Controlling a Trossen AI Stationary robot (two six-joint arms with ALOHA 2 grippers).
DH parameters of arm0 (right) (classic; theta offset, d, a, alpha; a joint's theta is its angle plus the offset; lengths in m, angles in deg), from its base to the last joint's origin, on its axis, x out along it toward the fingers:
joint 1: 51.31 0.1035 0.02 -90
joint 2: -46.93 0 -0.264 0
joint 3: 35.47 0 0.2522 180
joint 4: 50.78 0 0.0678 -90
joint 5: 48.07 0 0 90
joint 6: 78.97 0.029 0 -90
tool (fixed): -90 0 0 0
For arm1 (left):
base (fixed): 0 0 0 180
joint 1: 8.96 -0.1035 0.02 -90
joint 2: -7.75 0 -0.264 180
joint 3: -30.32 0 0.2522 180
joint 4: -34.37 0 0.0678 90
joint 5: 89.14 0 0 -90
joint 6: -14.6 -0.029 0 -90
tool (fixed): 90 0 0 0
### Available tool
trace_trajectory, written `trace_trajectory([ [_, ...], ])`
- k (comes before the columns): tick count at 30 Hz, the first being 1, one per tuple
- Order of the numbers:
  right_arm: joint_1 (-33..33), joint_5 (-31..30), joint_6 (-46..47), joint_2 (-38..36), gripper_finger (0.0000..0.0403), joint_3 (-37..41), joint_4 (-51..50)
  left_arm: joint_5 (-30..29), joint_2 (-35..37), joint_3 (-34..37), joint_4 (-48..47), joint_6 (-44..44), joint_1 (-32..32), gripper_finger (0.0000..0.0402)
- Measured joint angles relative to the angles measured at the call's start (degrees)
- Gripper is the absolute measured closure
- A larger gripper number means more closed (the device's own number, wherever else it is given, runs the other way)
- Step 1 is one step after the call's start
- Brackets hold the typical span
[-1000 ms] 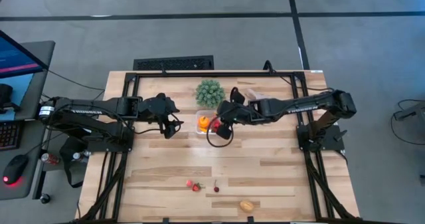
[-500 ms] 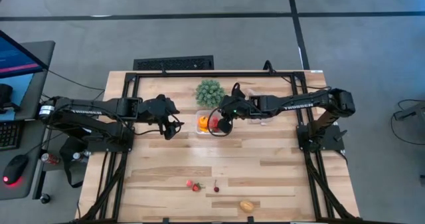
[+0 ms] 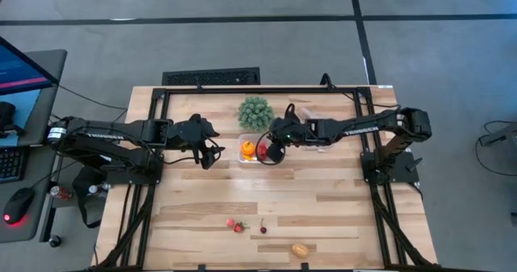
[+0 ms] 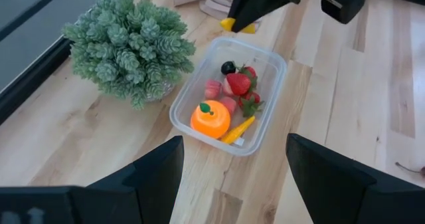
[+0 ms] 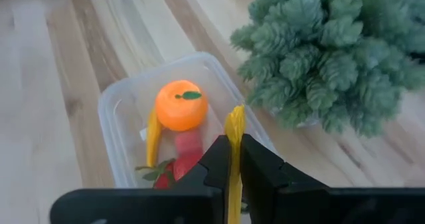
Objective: Pick and placing Produce into tupperware
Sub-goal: Put the yellow corn into the transparent container
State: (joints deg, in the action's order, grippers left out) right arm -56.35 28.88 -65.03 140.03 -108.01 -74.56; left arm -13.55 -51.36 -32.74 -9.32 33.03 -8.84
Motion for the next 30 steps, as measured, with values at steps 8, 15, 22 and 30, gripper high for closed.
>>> trace_trajectory([
  [8,0.0,0.41,3.08,0.0,0.0381,3.08,3.03,-0.71,0.0,0.02,0.04,0.24,0.0,0.0145],
  [15,-0.35,0.82,3.64,2.59,0.0379,2.97,5.43,-1.03,0.0,0.0,0.36,0.25,0.0,0.0145],
  [22,0.78,3.01,6.65,8.67,0.038,1.89,8.46,-1.05,0.0,-0.02,-0.38,0.55,0.33,0.0145],
  [30,1.16,2.95,6.64,9.33,0.0374,1.11,6.55,-1.5,0.0,-0.02,-1.66,0.63,0.59,0.0145],
])
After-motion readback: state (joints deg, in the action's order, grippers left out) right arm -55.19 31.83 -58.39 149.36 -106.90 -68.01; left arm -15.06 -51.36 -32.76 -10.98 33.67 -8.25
